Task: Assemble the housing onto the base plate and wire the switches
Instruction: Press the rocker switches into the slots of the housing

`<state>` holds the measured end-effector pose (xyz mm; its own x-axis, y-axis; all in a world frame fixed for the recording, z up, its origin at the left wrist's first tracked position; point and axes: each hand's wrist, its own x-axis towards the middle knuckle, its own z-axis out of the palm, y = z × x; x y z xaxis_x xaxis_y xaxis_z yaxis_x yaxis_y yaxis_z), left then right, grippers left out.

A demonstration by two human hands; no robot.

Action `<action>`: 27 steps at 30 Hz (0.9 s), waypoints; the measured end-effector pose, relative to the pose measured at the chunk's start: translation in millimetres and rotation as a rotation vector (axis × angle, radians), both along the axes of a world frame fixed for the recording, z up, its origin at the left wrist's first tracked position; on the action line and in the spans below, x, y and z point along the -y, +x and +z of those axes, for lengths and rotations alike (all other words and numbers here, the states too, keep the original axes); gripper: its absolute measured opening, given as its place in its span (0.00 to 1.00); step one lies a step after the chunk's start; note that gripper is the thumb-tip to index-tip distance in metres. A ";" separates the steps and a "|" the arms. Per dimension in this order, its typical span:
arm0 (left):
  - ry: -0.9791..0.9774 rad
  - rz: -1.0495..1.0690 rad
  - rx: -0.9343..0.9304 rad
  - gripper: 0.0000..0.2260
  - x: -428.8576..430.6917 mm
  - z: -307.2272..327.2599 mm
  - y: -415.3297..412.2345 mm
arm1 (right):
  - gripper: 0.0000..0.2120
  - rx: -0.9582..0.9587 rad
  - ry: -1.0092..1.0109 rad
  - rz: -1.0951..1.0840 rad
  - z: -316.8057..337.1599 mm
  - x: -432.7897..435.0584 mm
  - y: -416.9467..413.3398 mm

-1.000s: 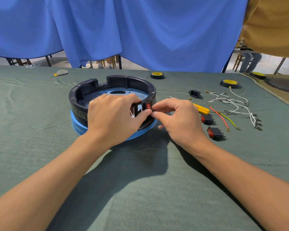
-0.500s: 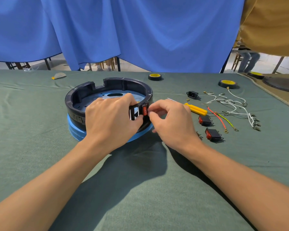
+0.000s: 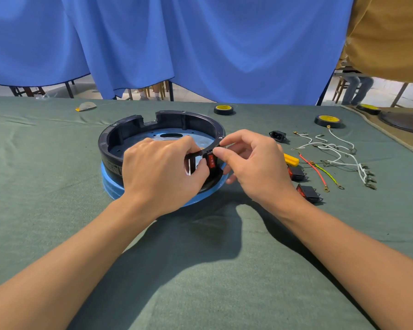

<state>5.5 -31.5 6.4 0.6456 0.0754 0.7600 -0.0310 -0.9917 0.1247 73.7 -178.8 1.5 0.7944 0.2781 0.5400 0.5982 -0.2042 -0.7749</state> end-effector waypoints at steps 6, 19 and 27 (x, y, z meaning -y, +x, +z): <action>0.014 -0.008 0.011 0.12 0.4 0.8 -1.1 | 0.03 0.032 -0.055 -0.009 -0.6 1.2 -1.2; 0.134 -0.035 0.043 0.11 -0.9 -2.4 -0.4 | 0.06 0.153 -0.753 -0.079 26.1 75.3 16.2; 0.137 -0.027 0.065 0.11 0.2 -3.1 0.6 | 0.28 0.167 -1.015 0.010 18.9 86.8 0.5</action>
